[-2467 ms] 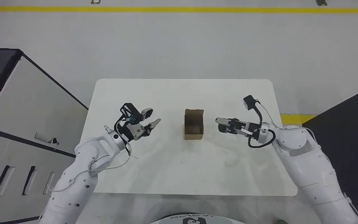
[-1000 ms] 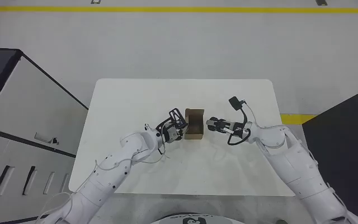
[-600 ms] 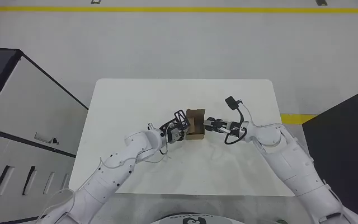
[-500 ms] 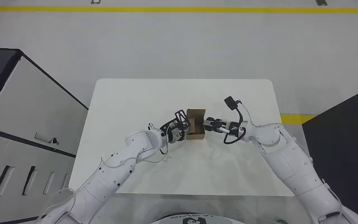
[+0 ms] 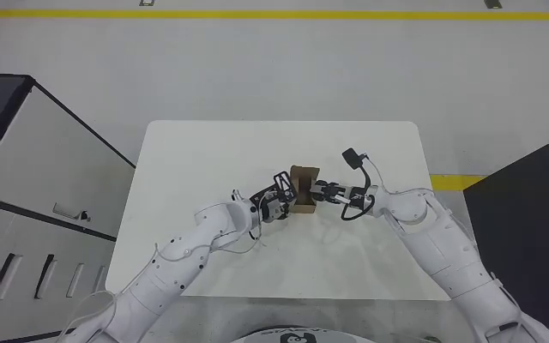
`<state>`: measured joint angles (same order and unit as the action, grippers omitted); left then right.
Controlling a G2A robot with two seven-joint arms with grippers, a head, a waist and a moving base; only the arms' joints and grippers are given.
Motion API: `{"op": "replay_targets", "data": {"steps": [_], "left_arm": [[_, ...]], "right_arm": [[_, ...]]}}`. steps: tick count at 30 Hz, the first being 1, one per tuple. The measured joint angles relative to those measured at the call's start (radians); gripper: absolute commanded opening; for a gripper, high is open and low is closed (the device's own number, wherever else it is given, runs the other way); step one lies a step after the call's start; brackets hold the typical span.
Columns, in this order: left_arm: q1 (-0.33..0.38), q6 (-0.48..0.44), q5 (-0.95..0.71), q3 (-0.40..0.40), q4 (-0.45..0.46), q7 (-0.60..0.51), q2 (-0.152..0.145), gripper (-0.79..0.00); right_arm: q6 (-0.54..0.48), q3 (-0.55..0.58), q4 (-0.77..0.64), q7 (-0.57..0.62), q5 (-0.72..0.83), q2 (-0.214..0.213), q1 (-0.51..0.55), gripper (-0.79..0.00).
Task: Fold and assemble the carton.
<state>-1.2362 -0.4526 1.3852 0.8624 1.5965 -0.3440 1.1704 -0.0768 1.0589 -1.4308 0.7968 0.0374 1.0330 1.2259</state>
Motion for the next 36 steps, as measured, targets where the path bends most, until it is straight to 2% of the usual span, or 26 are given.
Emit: {"op": "replay_targets", "data": {"steps": [12, 22, 36], "left_arm": [[0.037, 0.009, 0.003, -0.032, -0.046, -0.01, 0.018, -0.785], [0.036, 0.008, 0.0, -0.027, -0.053, -0.008, 0.021, -0.785], [0.031, -0.006, 0.005, -0.017, -0.049, 0.0, 0.023, -0.785]], "right_arm": [[0.01, -0.003, -0.006, -0.002, -0.016, 0.004, -0.001, -0.785], [0.037, 0.049, -0.074, -0.047, -0.062, -0.008, 0.045, -0.785], [0.146, -0.04, -0.091, -0.074, -0.187, 0.015, -0.024, -0.785]]}}
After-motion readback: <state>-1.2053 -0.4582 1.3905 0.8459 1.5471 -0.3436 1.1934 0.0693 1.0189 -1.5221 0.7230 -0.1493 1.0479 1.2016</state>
